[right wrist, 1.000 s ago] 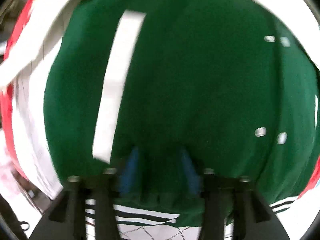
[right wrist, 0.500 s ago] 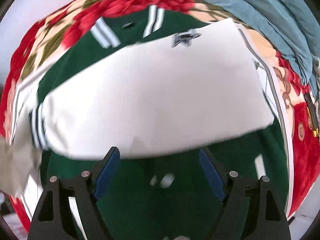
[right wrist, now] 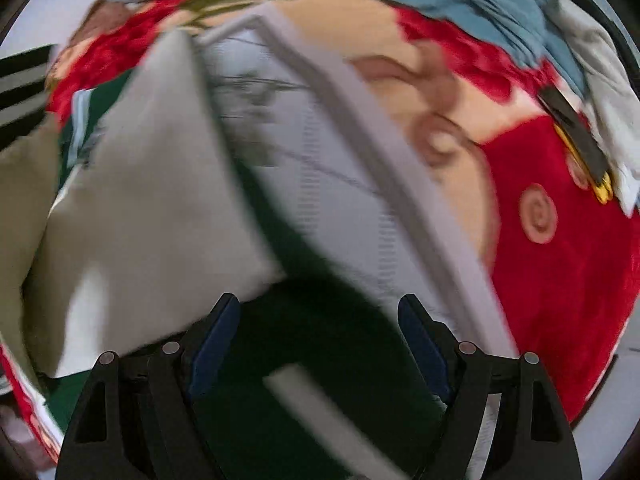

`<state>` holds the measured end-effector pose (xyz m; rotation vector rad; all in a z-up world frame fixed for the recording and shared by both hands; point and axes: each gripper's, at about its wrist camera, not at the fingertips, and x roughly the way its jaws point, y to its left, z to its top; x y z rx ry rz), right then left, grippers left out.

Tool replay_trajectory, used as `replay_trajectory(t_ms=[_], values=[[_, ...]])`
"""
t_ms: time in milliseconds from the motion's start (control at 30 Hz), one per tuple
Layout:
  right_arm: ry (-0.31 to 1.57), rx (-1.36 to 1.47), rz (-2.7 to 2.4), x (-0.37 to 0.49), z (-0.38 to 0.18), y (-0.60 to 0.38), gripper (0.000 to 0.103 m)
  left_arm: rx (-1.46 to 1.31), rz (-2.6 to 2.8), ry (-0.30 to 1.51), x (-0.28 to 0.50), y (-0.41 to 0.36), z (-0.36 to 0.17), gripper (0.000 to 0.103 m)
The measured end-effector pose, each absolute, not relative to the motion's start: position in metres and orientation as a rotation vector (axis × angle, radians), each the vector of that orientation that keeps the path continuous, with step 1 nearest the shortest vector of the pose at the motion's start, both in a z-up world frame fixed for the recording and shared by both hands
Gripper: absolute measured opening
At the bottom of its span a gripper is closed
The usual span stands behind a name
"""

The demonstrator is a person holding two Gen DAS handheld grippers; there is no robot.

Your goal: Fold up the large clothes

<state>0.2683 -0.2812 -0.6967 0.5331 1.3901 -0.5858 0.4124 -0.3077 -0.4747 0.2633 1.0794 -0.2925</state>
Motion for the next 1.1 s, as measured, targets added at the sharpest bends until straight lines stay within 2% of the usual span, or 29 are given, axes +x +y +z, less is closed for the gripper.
replay_trajectory(t_ms=[100, 133, 200, 233, 267, 400, 433, 467, 600, 767, 900, 967, 1000, 1033, 1100], values=[[1.414, 0.568, -0.588, 0.255, -0.699, -0.302, 0.083, 0.291, -0.294, 1.099, 0.407, -0.308, -0.481, 0.009], [1.418, 0.577, -0.587, 0.253, -0.698, -0.308, 0.083, 0.288, -0.297, 1.102, 0.407, -0.307, -0.483, 0.015], [1.411, 0.601, -0.577, 0.248, -0.692, -0.318, 0.083, 0.289, -0.283, 1.144, 0.411, -0.3, -0.484, 0.046], [1.407, 0.612, -0.576, 0.247, -0.687, -0.323, 0.083, 0.291, -0.257, 1.161, 0.415, -0.296, -0.485, 0.074], [1.4, 0.627, -0.573, 0.247, -0.683, -0.327, 0.083, 0.281, -0.247, 1.17, 0.419, -0.296, -0.489, 0.085], [1.347, 0.689, -0.546, 0.255, -0.661, -0.338, 0.083, 0.177, -0.228, 1.222, 0.428, -0.265, -0.489, 0.089], [1.332, 0.705, -0.531, 0.26, -0.655, -0.339, 0.083, 0.173, -0.222, 1.219, 0.427, -0.261, -0.488, 0.096], [1.313, 0.73, -0.505, 0.268, -0.649, -0.339, 0.083, 0.162, -0.207, 1.218, 0.426, -0.249, -0.484, 0.098], [1.241, 0.815, -0.353, 0.302, -0.634, -0.327, 0.083, 0.075, -0.189, 1.229, 0.417, -0.212, -0.472, 0.099], [1.273, 0.876, -0.147, 0.36, -0.66, -0.292, 0.083, 0.046, -0.119, 1.232, 0.409, -0.175, -0.463, 0.099], [1.391, 0.754, -0.147, 0.399, -0.698, -0.262, 0.083, 0.052, 0.011, 1.235, 0.399, -0.125, -0.462, 0.099], [1.42, 0.692, -0.138, 0.411, -0.71, -0.251, 0.066, 0.078, 0.084, 1.233, 0.393, -0.1, -0.465, 0.099], [1.406, 0.629, -0.17, 0.415, -0.707, -0.247, 0.033, 0.098, 0.142, 1.246, 0.386, -0.079, -0.471, 0.099], [1.396, 0.577, -0.201, 0.418, -0.702, -0.245, 0.019, 0.106, 0.179, 1.261, 0.381, -0.064, -0.476, 0.099], [1.337, 0.588, -0.245, 0.417, -0.689, -0.252, 0.017, 0.113, 0.246, 1.294, 0.369, -0.033, -0.488, 0.099]])
